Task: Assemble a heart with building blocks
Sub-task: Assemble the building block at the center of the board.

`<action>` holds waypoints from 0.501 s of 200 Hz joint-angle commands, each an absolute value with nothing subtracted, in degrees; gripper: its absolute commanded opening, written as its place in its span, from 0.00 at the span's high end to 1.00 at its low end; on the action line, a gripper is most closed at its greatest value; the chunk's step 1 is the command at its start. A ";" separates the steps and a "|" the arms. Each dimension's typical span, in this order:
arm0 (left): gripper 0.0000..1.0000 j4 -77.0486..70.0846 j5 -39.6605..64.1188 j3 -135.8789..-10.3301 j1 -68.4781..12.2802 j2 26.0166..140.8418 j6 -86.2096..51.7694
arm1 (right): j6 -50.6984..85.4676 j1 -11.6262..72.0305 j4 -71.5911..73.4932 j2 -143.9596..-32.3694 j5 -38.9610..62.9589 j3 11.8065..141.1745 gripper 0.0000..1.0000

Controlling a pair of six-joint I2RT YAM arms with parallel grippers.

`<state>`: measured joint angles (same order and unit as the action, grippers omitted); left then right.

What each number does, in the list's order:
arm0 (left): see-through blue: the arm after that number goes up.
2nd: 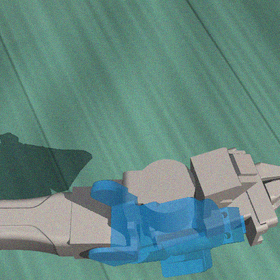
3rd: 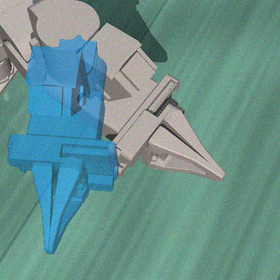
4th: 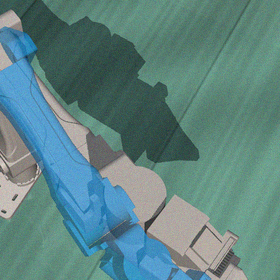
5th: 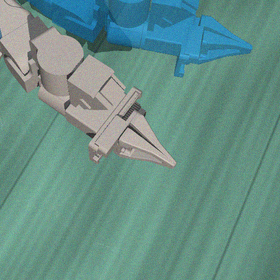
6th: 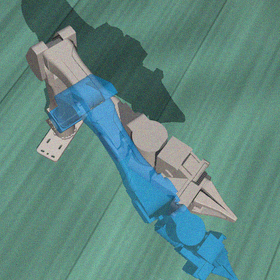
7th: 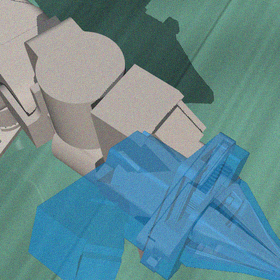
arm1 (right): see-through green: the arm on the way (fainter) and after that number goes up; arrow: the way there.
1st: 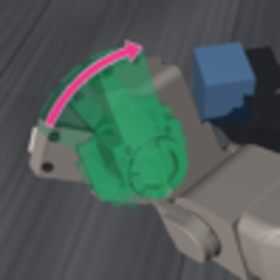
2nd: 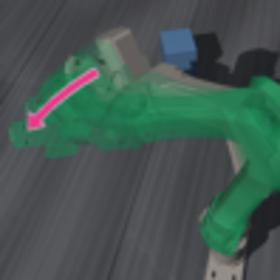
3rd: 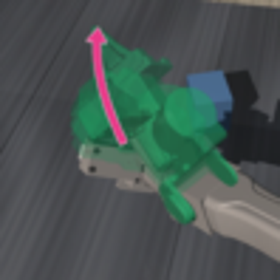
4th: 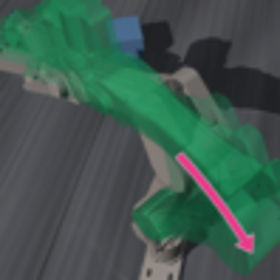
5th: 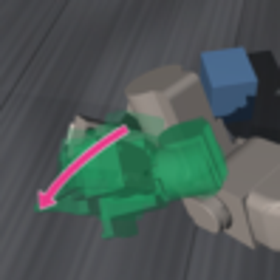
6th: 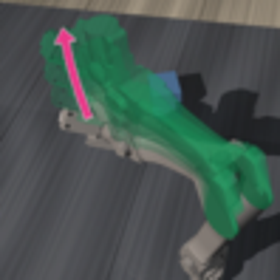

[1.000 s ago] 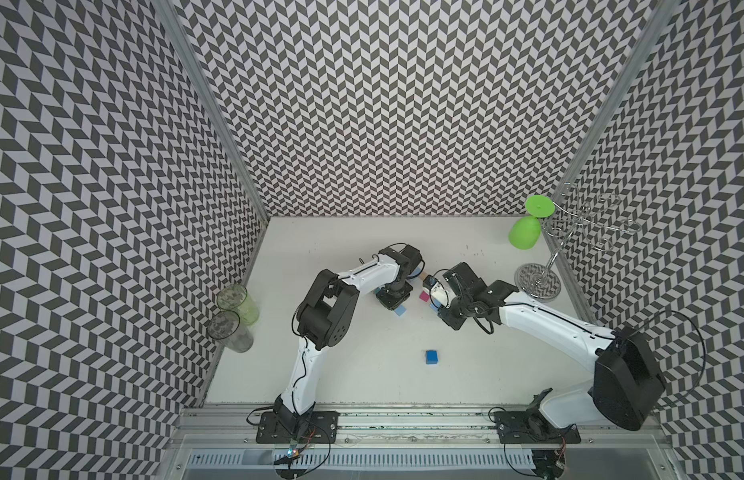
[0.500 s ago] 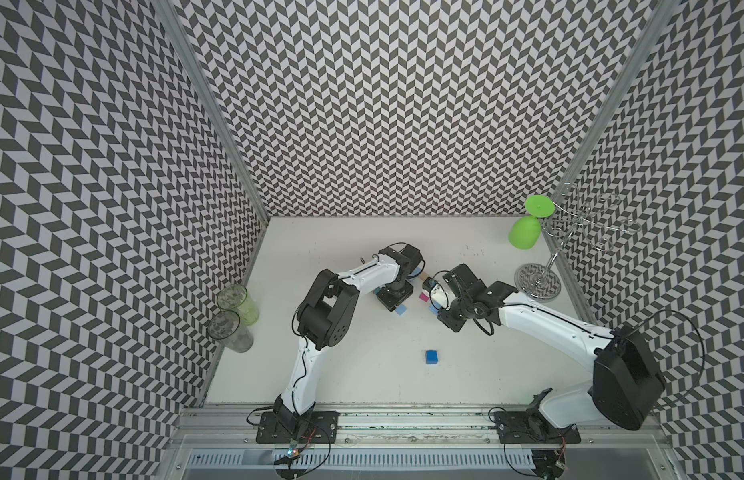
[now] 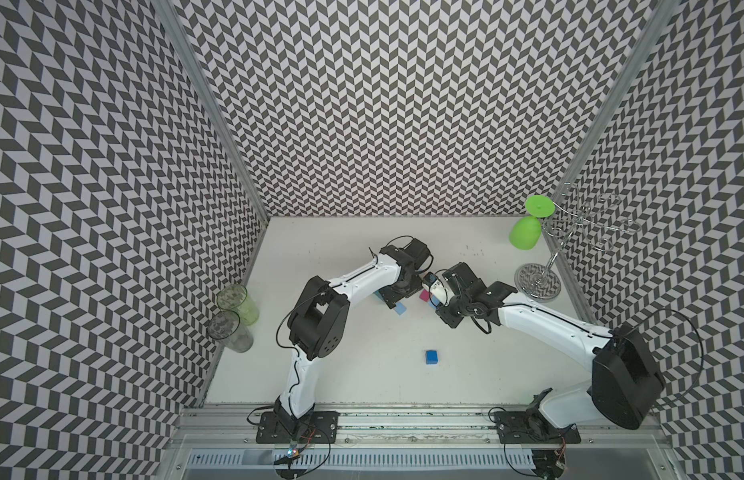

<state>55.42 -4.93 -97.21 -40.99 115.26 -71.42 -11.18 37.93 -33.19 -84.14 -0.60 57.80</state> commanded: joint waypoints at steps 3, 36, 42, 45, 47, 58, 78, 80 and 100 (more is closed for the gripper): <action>0.14 56.88 -9.65 -98.19 -39.81 108.15 -68.50 | -4.10 37.38 -30.73 -86.83 -5.68 61.93 0.96; 0.13 51.78 -10.35 -90.51 -35.15 100.65 -65.44 | 6.79 37.26 -36.34 -94.39 -8.32 69.37 1.00; 0.13 50.03 -9.84 -88.05 -34.26 98.98 -64.88 | 9.76 37.27 -37.44 -95.70 -8.38 70.57 1.00; 0.13 49.08 -9.52 -86.82 -33.81 98.15 -64.48 | 11.22 37.27 -38.01 -96.19 -8.50 70.94 1.00; 0.13 48.55 -9.35 -86.06 -33.55 97.58 -64.33 | 12.65 37.27 -38.40 -96.58 -8.65 71.33 1.00; 0.13 45.70 -8.69 -82.01 -32.22 94.90 -63.05 | 20.36 37.27 -40.49 -98.16 -8.70 72.62 1.00; 0.13 42.87 -8.62 -76.37 -30.67 91.30 -61.46 | 32.33 37.86 -42.36 -99.66 -5.99 73.09 1.00; 0.13 42.67 -8.62 -75.91 -30.61 91.03 -61.33 | 33.53 38.01 -42.32 -99.67 -5.81 72.92 1.00; 0.13 41.09 -8.47 -71.98 -29.34 88.45 -60.39 | 42.38 40.15 -40.08 -99.01 -4.85 70.49 1.00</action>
